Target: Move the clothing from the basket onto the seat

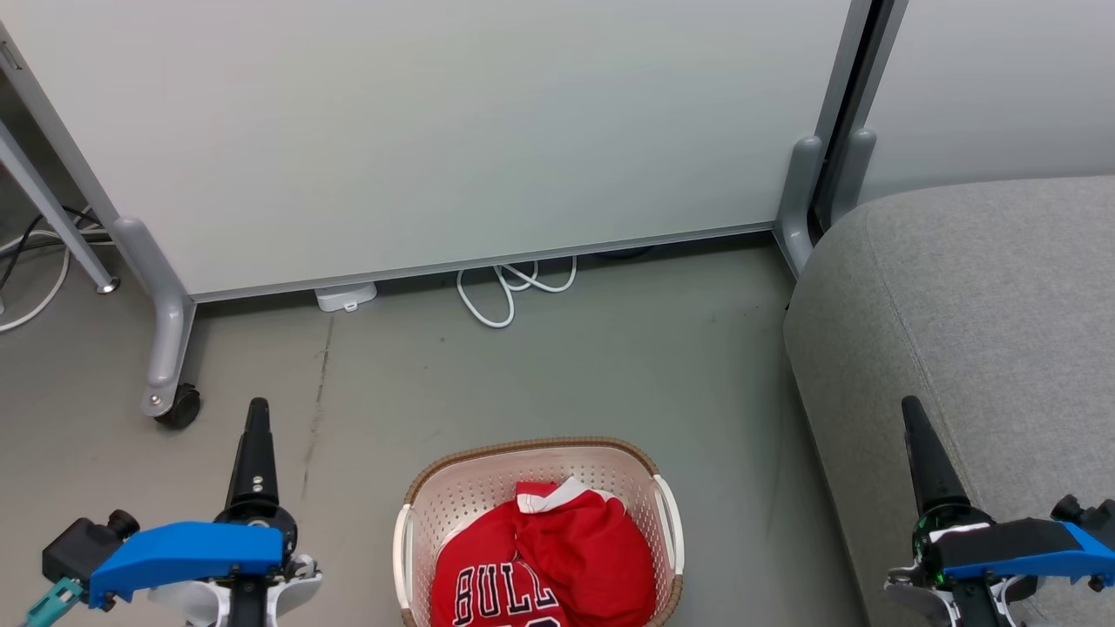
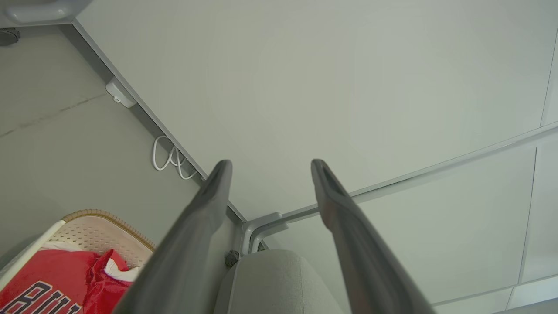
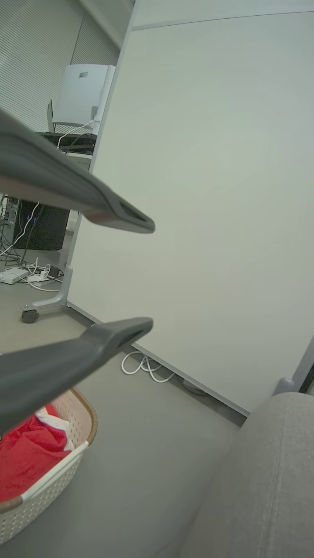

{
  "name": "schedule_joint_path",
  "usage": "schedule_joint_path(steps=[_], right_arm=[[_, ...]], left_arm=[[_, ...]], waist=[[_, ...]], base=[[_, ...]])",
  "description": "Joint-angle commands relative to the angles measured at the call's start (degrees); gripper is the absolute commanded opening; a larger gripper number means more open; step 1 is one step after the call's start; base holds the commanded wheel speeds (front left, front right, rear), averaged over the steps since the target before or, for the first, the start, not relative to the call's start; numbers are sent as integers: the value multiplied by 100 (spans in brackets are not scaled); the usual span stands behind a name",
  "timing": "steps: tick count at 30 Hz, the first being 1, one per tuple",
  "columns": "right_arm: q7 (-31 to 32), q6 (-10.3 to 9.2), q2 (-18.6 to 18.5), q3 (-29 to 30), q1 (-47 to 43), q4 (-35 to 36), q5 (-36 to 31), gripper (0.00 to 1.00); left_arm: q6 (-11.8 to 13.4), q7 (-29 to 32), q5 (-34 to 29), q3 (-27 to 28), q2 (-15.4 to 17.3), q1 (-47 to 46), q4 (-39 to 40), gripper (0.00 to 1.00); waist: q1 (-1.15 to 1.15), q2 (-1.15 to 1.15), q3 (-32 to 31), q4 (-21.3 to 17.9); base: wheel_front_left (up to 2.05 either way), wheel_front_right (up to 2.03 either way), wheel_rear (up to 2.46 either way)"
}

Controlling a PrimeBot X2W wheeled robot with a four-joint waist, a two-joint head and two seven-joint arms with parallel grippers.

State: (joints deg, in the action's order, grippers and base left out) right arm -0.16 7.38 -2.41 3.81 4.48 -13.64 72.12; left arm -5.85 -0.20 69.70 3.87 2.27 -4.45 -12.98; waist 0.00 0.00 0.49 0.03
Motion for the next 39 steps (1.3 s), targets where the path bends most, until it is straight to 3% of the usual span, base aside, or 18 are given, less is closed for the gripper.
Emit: schedule_joint_path(steps=[1, 16, 39], right_arm=[[-62, 6, -29, -34, 158, 129, -253, 100], [-378, 8, -37, -286, 162, 223, -1812, 100], [-781, 11, -48, -423, 164, 43, -3483, 100]], left_arm=[[41, -60, -305, -68, 45, -168, 132, 100], [280, -375, -2129, -498, 54, -205, 86, 100], [392, -777, -3861, -833, 87, -201, 36, 100]], waist=[[0, 0, 2, 0], [0, 0, 17, 4], [0, 0, 28, 21]], base=[[0, 0, 0], [0, 0, 0], [0, 0, 0]])
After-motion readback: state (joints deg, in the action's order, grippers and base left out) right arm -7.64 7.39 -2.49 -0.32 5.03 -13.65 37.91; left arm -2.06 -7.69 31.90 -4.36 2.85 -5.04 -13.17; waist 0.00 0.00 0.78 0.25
